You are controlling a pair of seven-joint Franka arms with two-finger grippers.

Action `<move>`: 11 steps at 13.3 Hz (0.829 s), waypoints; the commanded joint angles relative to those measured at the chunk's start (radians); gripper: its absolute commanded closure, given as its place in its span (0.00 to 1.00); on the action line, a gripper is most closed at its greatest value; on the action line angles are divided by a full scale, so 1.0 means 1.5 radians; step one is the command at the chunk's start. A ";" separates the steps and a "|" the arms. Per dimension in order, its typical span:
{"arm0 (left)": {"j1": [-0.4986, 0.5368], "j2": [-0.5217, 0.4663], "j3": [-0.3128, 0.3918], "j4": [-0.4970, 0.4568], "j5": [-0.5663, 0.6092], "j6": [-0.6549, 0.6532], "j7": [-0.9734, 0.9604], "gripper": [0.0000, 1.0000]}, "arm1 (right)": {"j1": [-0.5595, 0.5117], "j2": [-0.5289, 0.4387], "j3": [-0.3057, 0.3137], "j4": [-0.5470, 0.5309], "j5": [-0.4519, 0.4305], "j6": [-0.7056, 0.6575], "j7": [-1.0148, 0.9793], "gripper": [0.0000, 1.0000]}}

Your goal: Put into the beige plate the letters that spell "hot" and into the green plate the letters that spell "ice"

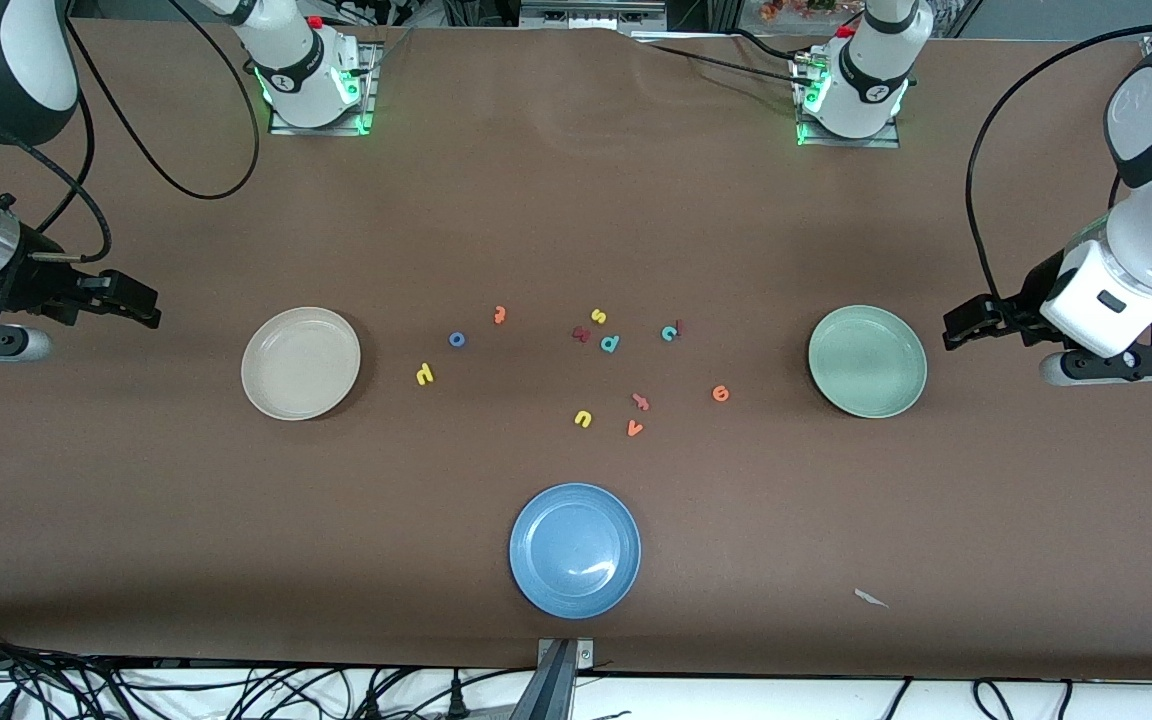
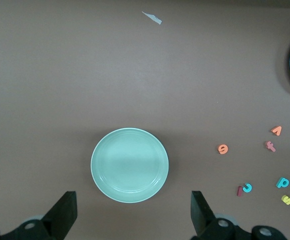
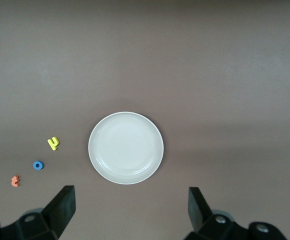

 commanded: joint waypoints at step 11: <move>-0.003 -0.012 0.002 -0.011 0.016 -0.002 0.011 0.00 | 0.001 -0.004 0.003 -0.003 -0.008 -0.006 0.002 0.00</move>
